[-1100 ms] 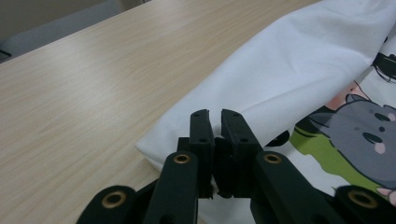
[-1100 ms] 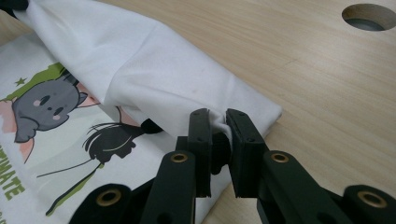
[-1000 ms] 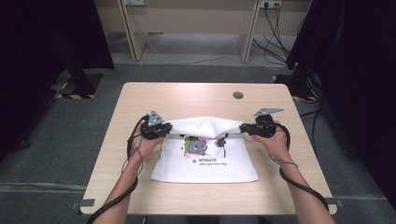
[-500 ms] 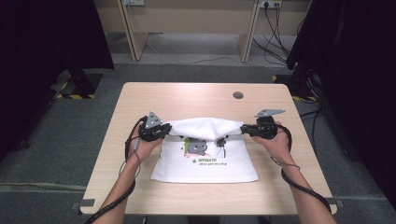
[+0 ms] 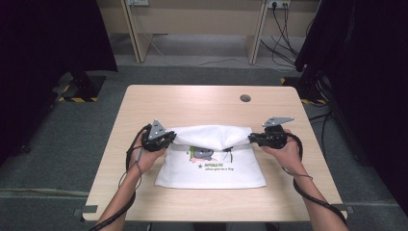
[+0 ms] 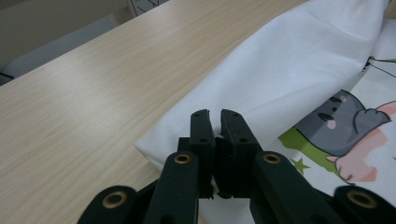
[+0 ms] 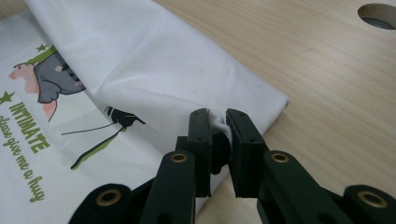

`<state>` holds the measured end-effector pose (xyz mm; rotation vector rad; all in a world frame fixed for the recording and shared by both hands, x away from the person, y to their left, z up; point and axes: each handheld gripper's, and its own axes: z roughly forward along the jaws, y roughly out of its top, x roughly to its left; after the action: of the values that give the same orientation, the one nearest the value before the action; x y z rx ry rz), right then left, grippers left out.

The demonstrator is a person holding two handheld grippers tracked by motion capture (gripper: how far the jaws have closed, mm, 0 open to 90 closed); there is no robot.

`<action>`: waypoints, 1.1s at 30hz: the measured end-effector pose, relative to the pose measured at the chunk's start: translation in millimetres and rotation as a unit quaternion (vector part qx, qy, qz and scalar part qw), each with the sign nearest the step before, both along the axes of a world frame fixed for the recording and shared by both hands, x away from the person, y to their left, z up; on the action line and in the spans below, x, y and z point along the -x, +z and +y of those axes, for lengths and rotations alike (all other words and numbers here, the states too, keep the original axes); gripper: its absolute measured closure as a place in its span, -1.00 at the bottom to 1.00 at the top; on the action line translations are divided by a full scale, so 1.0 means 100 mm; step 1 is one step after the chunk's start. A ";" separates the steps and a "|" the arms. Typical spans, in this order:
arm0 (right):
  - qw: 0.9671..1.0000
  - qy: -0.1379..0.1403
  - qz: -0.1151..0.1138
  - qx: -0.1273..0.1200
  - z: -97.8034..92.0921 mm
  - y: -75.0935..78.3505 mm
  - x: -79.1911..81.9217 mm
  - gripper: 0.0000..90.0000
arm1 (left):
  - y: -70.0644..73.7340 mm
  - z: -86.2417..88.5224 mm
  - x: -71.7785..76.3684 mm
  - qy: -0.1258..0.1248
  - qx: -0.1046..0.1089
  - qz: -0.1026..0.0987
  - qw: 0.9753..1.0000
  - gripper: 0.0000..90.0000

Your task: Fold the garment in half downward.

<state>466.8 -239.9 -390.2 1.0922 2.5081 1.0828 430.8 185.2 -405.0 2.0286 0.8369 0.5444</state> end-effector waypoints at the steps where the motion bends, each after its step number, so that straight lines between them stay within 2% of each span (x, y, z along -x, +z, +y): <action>1: 1.000 0.000 0.000 -0.001 -0.01 0.00 0.01 0.79 | 0.00 0.00 0.01 -0.001 0.000 -0.001 1.000 0.85; 14: 1.000 0.009 -0.005 0.003 -0.03 0.02 0.08 0.79 | 0.05 -0.01 0.12 -0.013 -0.007 -0.014 1.000 0.85; 33: 0.999 0.031 -0.015 0.011 -0.02 0.05 0.25 0.79 | -0.01 0.02 0.29 -0.022 -0.015 -0.017 0.999 0.85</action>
<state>442.0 -241.7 -385.3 0.9923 2.5402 1.0770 401.4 187.5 -405.8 2.0553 0.7664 0.5689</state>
